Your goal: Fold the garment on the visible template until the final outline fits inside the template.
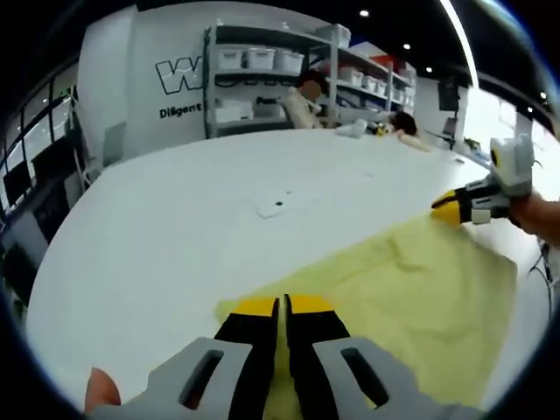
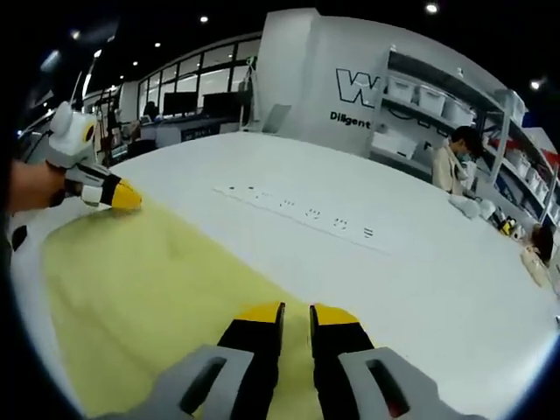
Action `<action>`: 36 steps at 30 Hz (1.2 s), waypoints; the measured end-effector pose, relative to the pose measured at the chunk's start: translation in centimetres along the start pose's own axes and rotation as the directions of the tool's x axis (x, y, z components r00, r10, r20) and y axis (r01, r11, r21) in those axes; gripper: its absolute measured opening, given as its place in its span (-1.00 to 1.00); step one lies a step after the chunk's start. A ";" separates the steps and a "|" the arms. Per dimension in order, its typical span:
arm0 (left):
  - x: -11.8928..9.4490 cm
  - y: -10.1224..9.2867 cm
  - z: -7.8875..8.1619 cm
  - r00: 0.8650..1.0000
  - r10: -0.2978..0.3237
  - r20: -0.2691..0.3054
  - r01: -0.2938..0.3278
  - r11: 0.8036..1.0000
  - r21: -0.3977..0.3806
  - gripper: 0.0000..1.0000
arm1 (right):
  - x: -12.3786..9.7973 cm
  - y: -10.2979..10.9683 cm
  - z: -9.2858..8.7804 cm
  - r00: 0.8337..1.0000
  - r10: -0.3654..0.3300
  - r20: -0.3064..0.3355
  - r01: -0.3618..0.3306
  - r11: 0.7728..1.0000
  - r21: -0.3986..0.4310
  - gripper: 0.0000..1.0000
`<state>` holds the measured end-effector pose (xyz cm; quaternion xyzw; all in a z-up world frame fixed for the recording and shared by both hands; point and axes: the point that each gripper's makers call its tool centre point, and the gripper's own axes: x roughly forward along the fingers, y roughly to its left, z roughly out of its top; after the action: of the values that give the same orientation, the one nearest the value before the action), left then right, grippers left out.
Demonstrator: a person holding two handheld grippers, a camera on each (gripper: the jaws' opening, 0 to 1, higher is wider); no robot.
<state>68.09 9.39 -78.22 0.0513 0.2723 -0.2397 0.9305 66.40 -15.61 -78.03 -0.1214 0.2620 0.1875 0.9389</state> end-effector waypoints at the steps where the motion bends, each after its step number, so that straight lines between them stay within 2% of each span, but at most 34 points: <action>1: 0.0 -0.1 0.0 1.000 0.000 0.000 0.000 1.000 -0.002 -0.83 | 0.0 0.1 0.0 1.000 0.002 0.000 -0.002 1.000 0.000 -0.75; 3: 0.0 -0.4 0.1 1.000 -0.006 0.004 0.006 1.000 -0.021 -0.68 | -0.2 0.4 0.1 1.000 0.006 0.005 -0.006 1.000 -0.001 -0.71; 6: -0.1 -1.1 0.1 1.000 -0.028 0.006 0.028 0.999 -0.024 -0.58 | -0.4 0.9 0.1 1.000 0.014 0.008 -0.014 1.000 0.001 -0.65; 7: -0.1 -1.2 0.1 1.000 -0.029 0.008 0.029 0.999 -0.033 -0.50 | -0.5 1.0 0.1 1.000 0.016 0.011 -0.016 1.000 0.006 -0.57; 8: -0.2 -1.2 0.2 1.000 -0.024 0.012 0.024 0.999 -0.048 -0.31 | -0.5 1.2 0.2 1.000 0.019 0.016 -0.019 1.000 0.017 -0.43; 10: -0.3 -1.0 0.4 1.000 -0.007 0.015 0.008 0.998 -0.066 -0.06 | -0.6 1.4 0.1 1.000 0.022 0.015 -0.023 0.999 0.045 -0.10; 14: -1.1 -1.4 0.7 1.000 -0.017 0.025 0.019 0.997 -0.080 0.04 | -1.1 1.7 0.7 0.999 0.026 0.030 -0.027 0.998 0.051 0.00; 18: -1.5 -1.6 1.2 0.999 -0.004 0.052 0.009 0.995 -0.096 0.43 | -1.5 2.6 1.2 0.998 0.046 0.042 -0.050 0.996 0.078 0.25; 25: -2.6 -2.8 1.4 0.998 -0.023 0.051 0.028 0.994 -0.108 0.51 | -2.7 3.9 2.4 0.996 0.070 0.060 -0.076 0.991 0.110 0.52; 36: -6.2 -4.5 2.5 0.996 -0.040 0.085 0.047 0.996 -0.081 0.46 | -6.1 4.9 3.3 0.995 0.066 0.073 -0.072 0.993 0.091 0.44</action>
<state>62.57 7.43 -72.67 -0.0033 0.2440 -0.2503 0.9369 61.00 -11.87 -72.61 -0.0617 0.2415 0.2114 0.9451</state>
